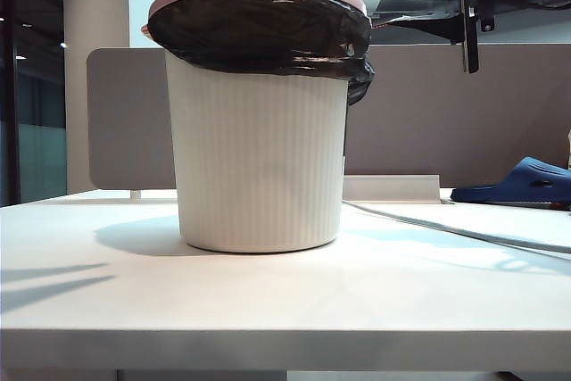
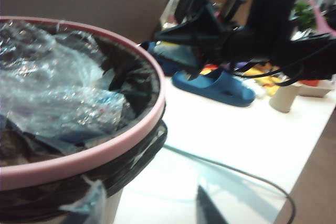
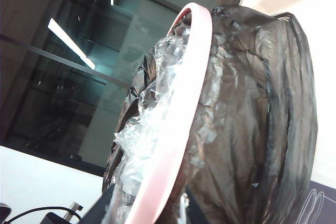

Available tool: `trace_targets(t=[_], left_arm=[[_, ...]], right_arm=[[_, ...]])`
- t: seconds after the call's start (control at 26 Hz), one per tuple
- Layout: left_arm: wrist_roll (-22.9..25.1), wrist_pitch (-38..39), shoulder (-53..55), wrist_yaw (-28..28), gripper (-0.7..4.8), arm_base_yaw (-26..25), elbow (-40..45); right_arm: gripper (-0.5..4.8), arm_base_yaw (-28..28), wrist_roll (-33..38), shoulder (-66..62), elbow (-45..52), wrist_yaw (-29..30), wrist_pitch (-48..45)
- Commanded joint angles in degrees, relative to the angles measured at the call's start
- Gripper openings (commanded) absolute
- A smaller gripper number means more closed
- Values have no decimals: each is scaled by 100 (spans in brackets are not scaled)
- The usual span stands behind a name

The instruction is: Open the ring lid of the trash can, pull out the black garbage bag inside, and place it on the table.

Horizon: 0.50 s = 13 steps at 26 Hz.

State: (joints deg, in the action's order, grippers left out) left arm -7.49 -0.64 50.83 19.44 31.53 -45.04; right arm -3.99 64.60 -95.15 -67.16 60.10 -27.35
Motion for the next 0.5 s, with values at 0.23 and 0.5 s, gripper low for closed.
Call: trace_targets(t=[0.23,0.5], left_arm=[[20,-431,210,-142,207,57,-37],[0,-514,210,-118,207,59,-35]], right_arm=[[186,-160,-13,2,-37,70,-146],[186,-321,-15,2,-37,26,-146]])
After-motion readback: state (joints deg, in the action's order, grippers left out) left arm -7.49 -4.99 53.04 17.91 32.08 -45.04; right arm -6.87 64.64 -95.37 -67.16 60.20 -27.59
